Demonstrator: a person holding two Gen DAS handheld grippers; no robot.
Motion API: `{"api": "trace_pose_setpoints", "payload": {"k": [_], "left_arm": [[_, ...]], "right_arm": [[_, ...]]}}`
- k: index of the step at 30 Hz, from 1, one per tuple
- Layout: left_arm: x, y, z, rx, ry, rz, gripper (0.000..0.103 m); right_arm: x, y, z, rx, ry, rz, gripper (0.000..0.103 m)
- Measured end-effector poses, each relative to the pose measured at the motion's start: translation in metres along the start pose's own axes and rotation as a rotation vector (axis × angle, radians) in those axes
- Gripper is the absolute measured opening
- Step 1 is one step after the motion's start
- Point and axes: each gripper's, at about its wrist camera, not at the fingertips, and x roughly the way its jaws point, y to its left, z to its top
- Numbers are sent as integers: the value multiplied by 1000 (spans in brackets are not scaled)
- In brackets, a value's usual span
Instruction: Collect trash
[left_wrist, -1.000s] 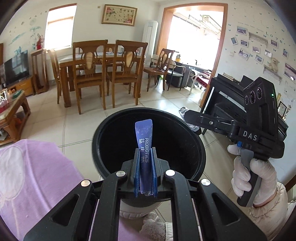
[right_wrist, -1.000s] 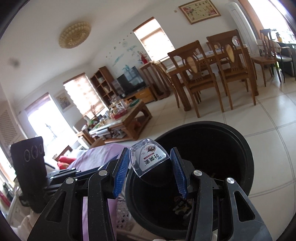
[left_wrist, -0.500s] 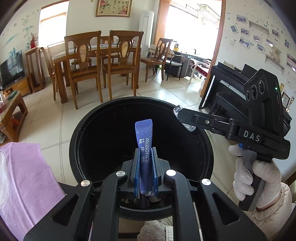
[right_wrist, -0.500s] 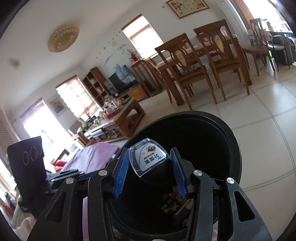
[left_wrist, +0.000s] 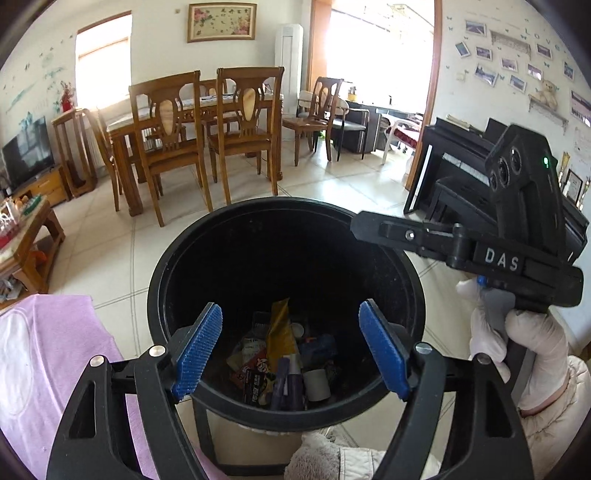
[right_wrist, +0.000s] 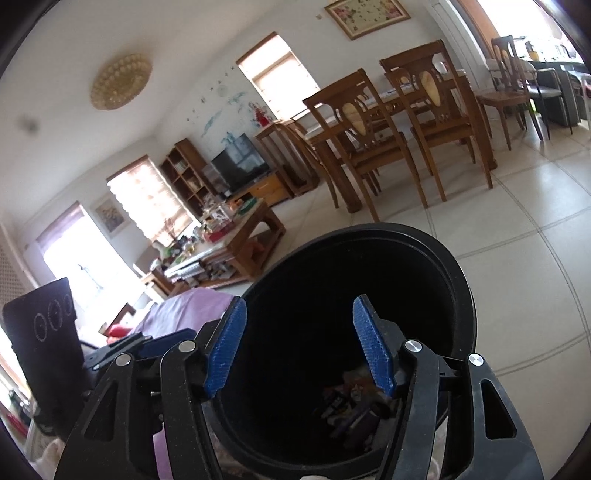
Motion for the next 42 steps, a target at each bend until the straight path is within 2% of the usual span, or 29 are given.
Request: {"api": "trace_pose_setpoints", "payload": {"k": [3, 5, 6, 8, 12, 13, 16, 18, 20, 24, 26, 28, 29, 32, 36, 42], "left_arm": [[-10, 0, -3, 10, -11, 6, 90], [-19, 1, -7, 14, -26, 22, 91], [-25, 3, -9, 16, -32, 29, 97], [-39, 9, -15, 14, -54, 46, 98], [-69, 26, -29, -18, -85, 87, 98], [-76, 31, -33, -31, -90, 106, 98], [-100, 56, -50, -84, -98, 192, 98], [-121, 79, -67, -137, -123, 278, 98], [-139, 103, -84, -194, -143, 336, 98], [-182, 155, -118, -328, -193, 490, 98], [-203, 178, -138, -384, -201, 595, 98], [-217, 193, -151, -420, -204, 654, 98], [-226, 202, -159, -440, -210, 685, 98], [-245, 222, -176, -492, -230, 743, 98], [-259, 238, -189, -538, -224, 820, 98], [-277, 250, -210, -566, -252, 842, 98]], "right_arm": [[-2, 9, -1, -6, -6, -1, 63], [-2, 19, -3, -13, -11, 1, 67], [-2, 24, -3, -15, -15, 2, 68], [-1, 37, -4, -24, -19, 3, 77], [8, 74, -7, -54, -18, 28, 78], [12, 85, -9, -65, -16, 33, 82], [27, 126, -15, -113, 2, 51, 85], [40, 158, -21, -151, 14, 70, 87], [55, 192, -29, -181, 24, 85, 93], [85, 257, -49, -250, 40, 129, 93], [101, 291, -63, -289, 51, 146, 94], [114, 321, -78, -332, 54, 152, 94], [119, 337, -86, -354, 49, 154, 97], [134, 377, -111, -427, -6, 150, 98], [148, 412, -142, -497, -78, 127, 98], [157, 430, -170, -575, -174, 99, 98]]}}
